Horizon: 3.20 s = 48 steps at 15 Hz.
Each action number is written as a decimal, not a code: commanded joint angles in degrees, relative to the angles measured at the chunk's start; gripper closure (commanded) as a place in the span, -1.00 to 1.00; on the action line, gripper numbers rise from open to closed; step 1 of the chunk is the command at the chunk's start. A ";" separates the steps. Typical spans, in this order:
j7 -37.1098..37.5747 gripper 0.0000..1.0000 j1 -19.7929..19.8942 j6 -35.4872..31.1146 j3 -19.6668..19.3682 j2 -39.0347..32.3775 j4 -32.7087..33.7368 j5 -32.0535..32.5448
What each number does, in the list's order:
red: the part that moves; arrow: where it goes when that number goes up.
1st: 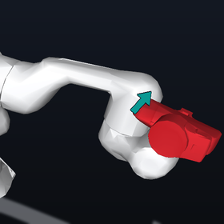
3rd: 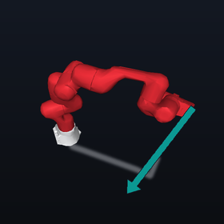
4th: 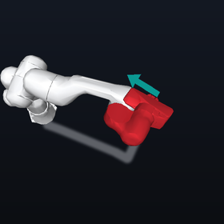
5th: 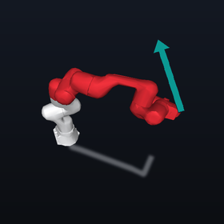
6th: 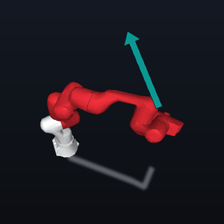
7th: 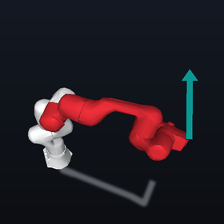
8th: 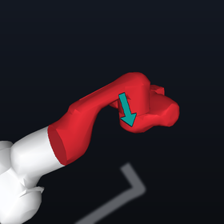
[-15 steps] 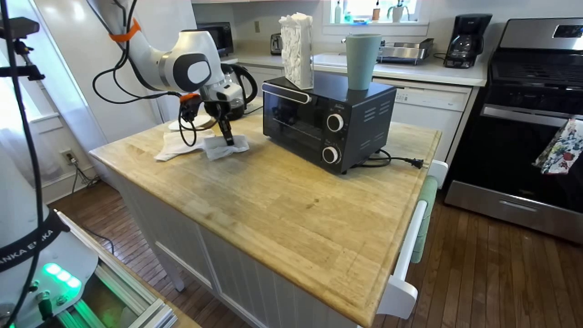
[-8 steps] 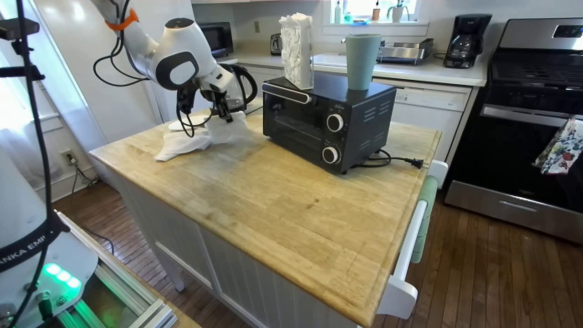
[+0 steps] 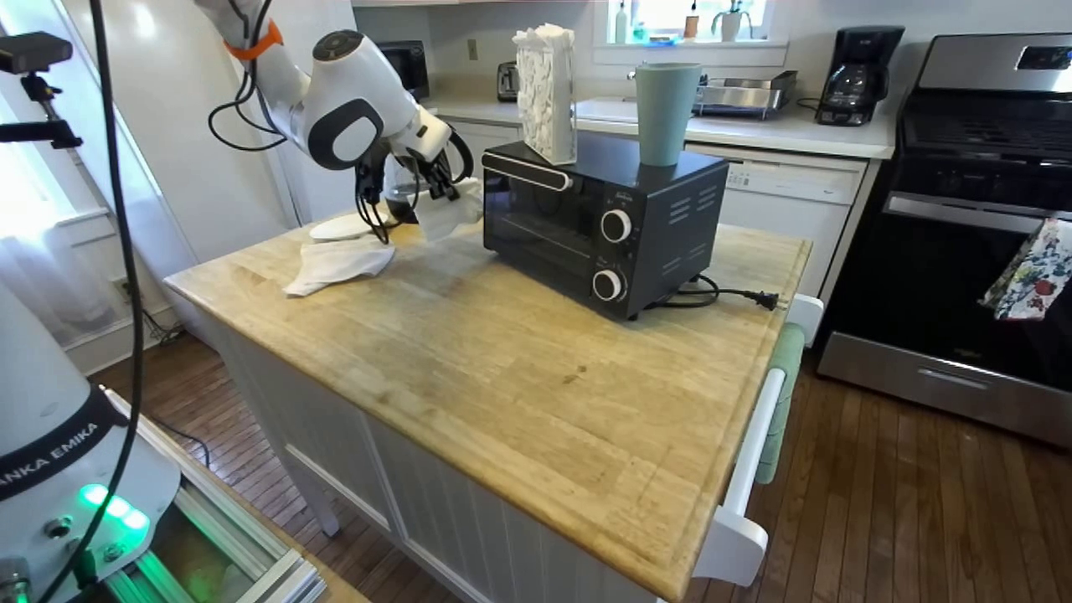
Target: Put the paper towel in between the microwave and kettle
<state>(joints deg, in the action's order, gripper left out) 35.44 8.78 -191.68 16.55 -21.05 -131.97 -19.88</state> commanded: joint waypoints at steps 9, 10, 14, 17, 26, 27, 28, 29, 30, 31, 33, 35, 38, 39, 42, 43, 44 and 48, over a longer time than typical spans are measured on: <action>1.18 0.99 -5.73 -4.22 -3.76 -4.25 4.06 -4.40; 2.56 0.99 -7.37 -6.74 -4.59 -5.97 5.74 -5.91; 4.46 0.99 -16.47 -9.22 -10.88 -10.42 11.82 -13.05; 4.16 0.99 -21.95 -11.32 -15.25 -13.95 16.27 -18.03; 3.04 0.04 -33.27 -9.28 -27.83 -19.64 24.55 -30.05; 2.77 -0.08 -34.33 -8.49 -29.24 -19.73 24.81 -31.17; 2.40 -0.24 -35.49 -7.06 -30.85 -19.37 24.75 -32.42; 2.46 -0.36 -36.38 -6.25 -32.08 -19.23 24.83 -33.08; 2.51 -0.49 -37.24 -4.51 -33.34 -18.68 24.67 -33.58; 2.69 -0.65 -37.91 -2.93 -34.30 -18.09 24.43 -33.57; 1.91 -0.94 -41.07 2.13 -38.71 -16.09 22.21 -33.69; 1.48 -1.00 -43.74 8.68 -43.04 -12.98 19.31 -31.09; 3.28 -1.00 -52.12 19.12 -55.96 -9.70 14.94 -25.73; 3.26 -1.00 -54.12 22.70 -59.35 -8.39 14.14 -23.29; 1.46 -1.00 -58.43 35.45 -66.88 -3.33 13.09 -15.20; 0.83 -1.00 -59.42 39.22 -68.17 -1.19 12.94 -13.48; 0.63 -1.00 -60.40 42.97 -69.44 0.49 13.08 -11.71; 4.43 -1.00 -49.04 51.03 -55.45 13.07 11.63 2.84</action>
<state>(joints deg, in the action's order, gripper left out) 38.59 -46.55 -146.56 -46.93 -18.17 -117.27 -24.83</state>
